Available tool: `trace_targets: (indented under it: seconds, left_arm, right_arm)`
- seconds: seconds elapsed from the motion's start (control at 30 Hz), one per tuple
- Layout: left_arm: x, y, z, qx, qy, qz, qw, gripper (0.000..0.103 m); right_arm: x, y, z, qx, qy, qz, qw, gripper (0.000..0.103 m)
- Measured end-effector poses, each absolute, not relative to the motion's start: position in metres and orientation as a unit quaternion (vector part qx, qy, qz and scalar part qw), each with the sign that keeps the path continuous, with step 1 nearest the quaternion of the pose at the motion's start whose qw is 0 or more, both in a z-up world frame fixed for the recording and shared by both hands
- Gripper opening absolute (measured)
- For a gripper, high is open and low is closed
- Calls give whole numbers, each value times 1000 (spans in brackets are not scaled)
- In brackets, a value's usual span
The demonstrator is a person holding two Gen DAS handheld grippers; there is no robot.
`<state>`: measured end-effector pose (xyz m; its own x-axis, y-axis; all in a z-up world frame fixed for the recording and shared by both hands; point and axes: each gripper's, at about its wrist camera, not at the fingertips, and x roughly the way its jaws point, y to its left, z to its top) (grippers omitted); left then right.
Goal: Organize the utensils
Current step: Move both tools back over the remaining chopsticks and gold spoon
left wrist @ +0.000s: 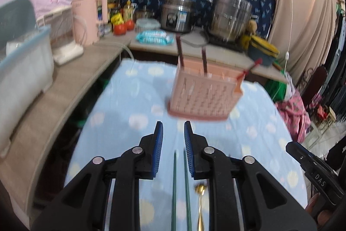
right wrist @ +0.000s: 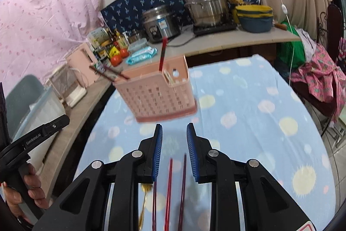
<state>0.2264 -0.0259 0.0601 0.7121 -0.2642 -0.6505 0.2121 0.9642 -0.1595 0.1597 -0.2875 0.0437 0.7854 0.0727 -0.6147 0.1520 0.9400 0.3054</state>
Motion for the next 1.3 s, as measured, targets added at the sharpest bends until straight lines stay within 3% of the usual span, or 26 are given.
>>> trace_targets:
  seconds: [0.57,1.3]
  left_arm:
    - [146,-6,-41,-15,457,-106,883,19]
    - [107,-17,-76,8,492,-137,860,23]
  right_arm:
    - [75,-246,-63,147,457,-8,877,24]
    - [54,-224,-89,126,485,1,866,22]
